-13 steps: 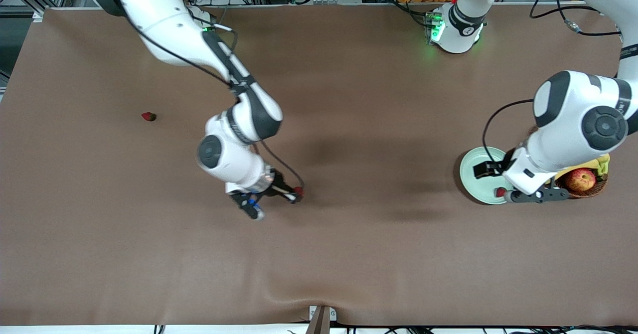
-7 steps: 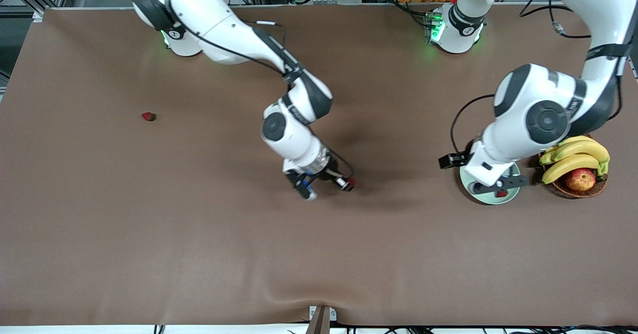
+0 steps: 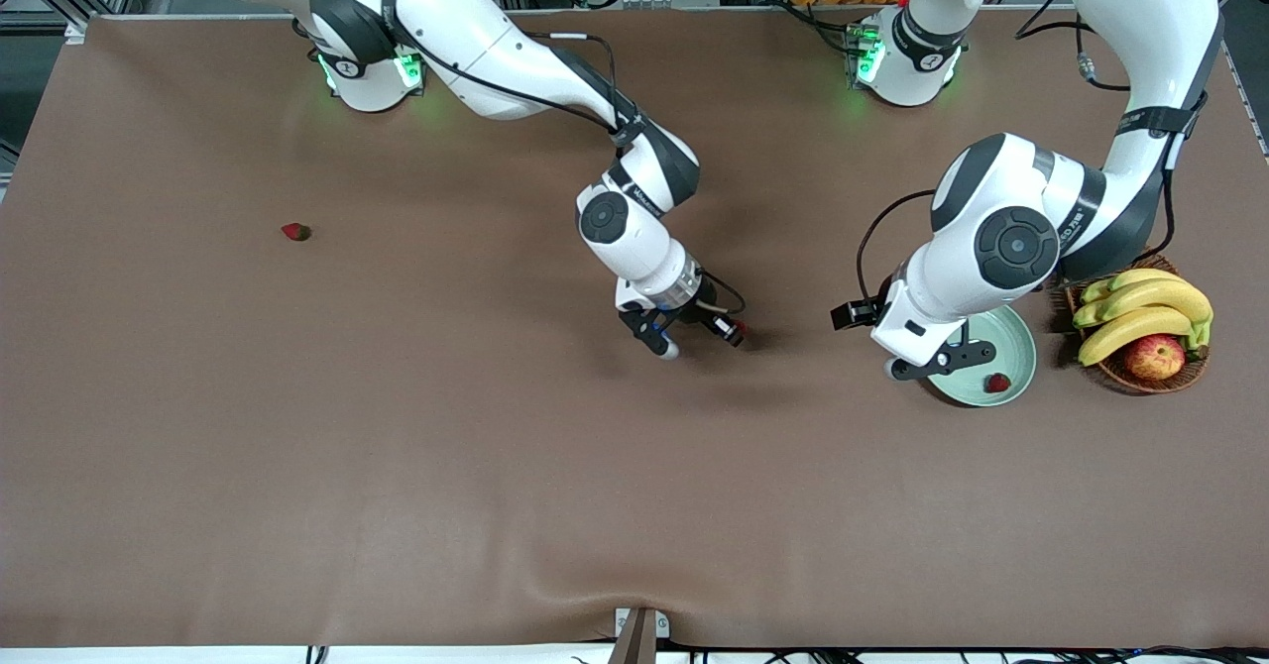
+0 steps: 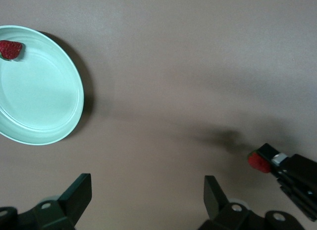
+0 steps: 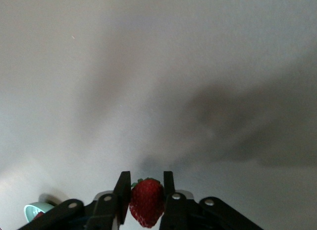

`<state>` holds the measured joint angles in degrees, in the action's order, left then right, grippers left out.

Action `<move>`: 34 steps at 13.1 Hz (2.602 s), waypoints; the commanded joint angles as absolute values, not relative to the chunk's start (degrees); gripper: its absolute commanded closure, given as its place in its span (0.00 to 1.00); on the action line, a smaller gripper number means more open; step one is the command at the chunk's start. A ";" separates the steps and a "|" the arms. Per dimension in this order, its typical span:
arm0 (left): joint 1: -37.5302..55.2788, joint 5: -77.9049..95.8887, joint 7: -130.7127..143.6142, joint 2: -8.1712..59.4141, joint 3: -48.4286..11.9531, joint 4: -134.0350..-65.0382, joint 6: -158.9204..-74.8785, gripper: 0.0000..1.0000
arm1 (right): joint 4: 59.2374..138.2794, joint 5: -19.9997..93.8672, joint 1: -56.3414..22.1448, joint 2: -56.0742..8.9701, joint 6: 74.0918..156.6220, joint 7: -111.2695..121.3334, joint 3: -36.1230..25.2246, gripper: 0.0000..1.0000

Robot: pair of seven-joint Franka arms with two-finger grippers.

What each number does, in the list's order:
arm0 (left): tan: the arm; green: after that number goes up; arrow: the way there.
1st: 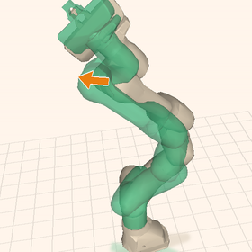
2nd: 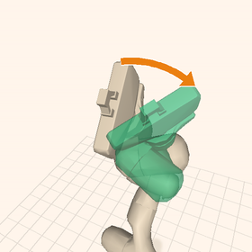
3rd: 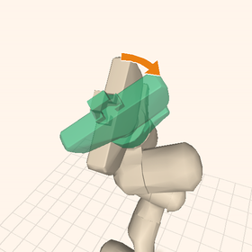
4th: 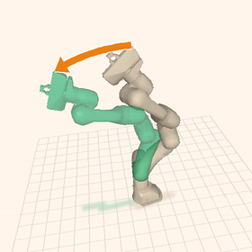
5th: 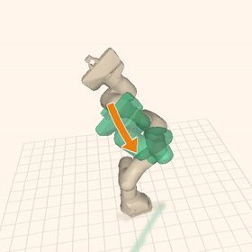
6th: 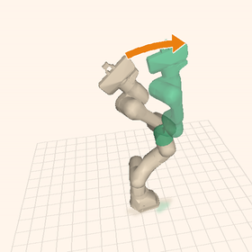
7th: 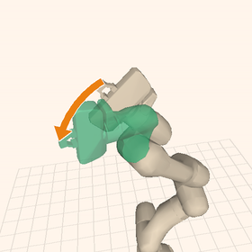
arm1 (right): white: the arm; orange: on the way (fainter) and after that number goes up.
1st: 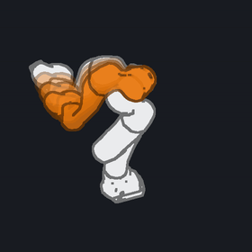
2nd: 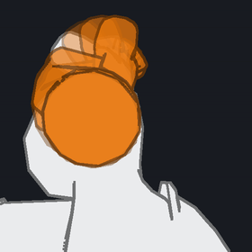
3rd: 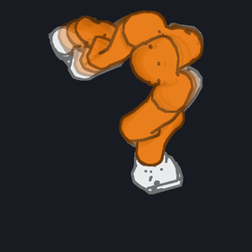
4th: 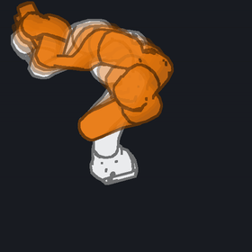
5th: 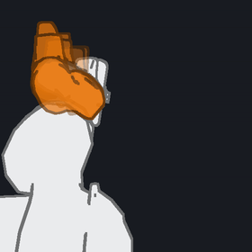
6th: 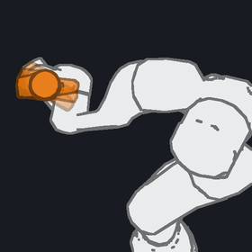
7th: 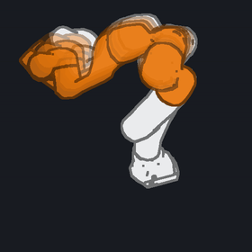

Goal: Collect all strawberries into plate

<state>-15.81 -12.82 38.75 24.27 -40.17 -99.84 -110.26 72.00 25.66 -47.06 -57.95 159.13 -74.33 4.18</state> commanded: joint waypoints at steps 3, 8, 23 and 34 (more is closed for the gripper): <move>-14.77 -12.83 40.16 24.26 -40.25 -99.93 -110.39 0.00 | 70.05 25.66 -46.94 -58.19 158.03 -74.62 2.81 0.00; -13.98 -12.83 41.65 25.93 -40.25 -99.76 -112.85 0.00 | 71.19 24.43 -38.34 -53.01 142.59 -66.48 2.29 0.00; -6.33 -27.87 60.47 40.87 -39.46 -99.05 -127.97 0.00 | 85.93 14.86 -10.56 -29.99 108.19 -23.47 2.20 0.00; 2.10 -28.74 65.30 42.89 -34.99 -97.03 -127.97 0.00 | 121.42 3.35 3.51 0.50 115.64 -0.63 2.20 0.00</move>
<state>0.32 -26.95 64.17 42.08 -36.37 -98.54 -128.06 109.58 5.48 1.49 -8.01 110.49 -2.60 1.08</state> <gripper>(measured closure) 0.000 0.000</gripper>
